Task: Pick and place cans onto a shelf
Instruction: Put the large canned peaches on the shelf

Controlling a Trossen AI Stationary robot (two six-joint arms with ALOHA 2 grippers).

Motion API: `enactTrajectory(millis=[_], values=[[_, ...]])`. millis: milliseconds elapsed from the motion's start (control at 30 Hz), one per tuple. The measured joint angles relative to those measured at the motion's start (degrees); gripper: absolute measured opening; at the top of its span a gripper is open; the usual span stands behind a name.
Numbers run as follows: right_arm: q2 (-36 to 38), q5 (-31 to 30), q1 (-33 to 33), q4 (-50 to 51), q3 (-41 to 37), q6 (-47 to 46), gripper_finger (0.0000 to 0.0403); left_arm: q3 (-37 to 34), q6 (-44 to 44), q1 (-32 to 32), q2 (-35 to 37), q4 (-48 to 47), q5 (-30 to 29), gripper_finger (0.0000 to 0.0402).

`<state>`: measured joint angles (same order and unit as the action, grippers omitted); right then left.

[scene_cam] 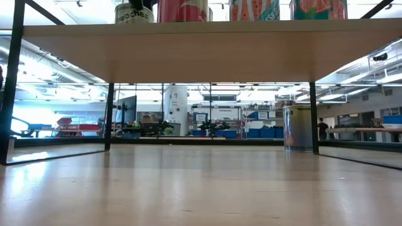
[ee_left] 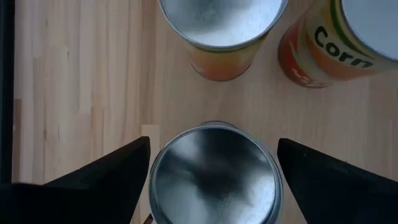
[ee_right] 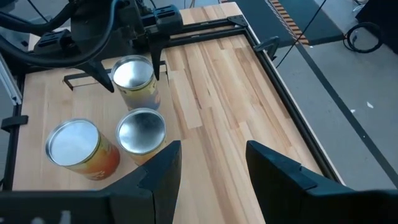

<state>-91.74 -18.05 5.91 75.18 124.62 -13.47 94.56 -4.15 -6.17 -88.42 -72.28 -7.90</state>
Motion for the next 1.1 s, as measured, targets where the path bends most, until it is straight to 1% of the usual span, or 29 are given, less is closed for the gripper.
enactTrajectory(millis=[333, 433, 533, 600, 667, 733, 867, 933, 1000, 1100], values=[[0.0, 0.0, 0.0, 0.0, 0.0, -0.9, 0.0188, 0.0, -0.1, 0.0, 0.3, 2.8, 0.0, 0.0357], [0.0, -1.1, -0.1, 0.5, -0.2, -1.4, 0.0188, 0.0, -0.1, 0.0, 1.1, 4.2, 0.0, 0.0357], [0.0, -2.6, -0.3, 1.2, -2.7, -1.4, 0.0188, 0.1, -0.1, 0.0, 2.3, 4.8, 0.0, 0.0357], [-0.1, -3.1, -1.1, 2.9, -4.9, -1.8, 0.0188, 1.6, -0.7, 0.0, 3.0, 4.4, 0.0, 0.0357], [-0.1, -2.5, -3.1, 5.0, -7.3, -3.2, 0.0186, 5.2, -1.2, 0.0, 3.6, 4.4, 0.0, 0.0357], [0.0, -1.0, -6.8, 6.9, -10.1, -5.4, 0.0181, 10.3, -1.2, 0.4, 4.0, 4.5, 0.1, 0.0357], [1.5, 6.0, -15.9, 5.4, -16.5, -8.8, 0.0166, 21.6, -1.4, 3.8, 4.1, 4.7, 0.2, 0.0357], [1.8, 10.0, -19.9, 4.4, -19.9, -9.6, 0.0158, 25.8, -0.7, 6.6, 4.2, 4.3, 1.6, 0.0356], [1.7, 13.0, -23.1, 3.5, -23.7, -9.5, 0.0148, 28.4, 0.1, 9.8, 5.1, 2.6, 3.0, 0.0352], [1.7, 16.0, -26.6, 1.6, -29.2, -9.4, 0.0129, 28.8, -0.4, 14.7, 8.0, 1.4, 3.3, 0.0338]])
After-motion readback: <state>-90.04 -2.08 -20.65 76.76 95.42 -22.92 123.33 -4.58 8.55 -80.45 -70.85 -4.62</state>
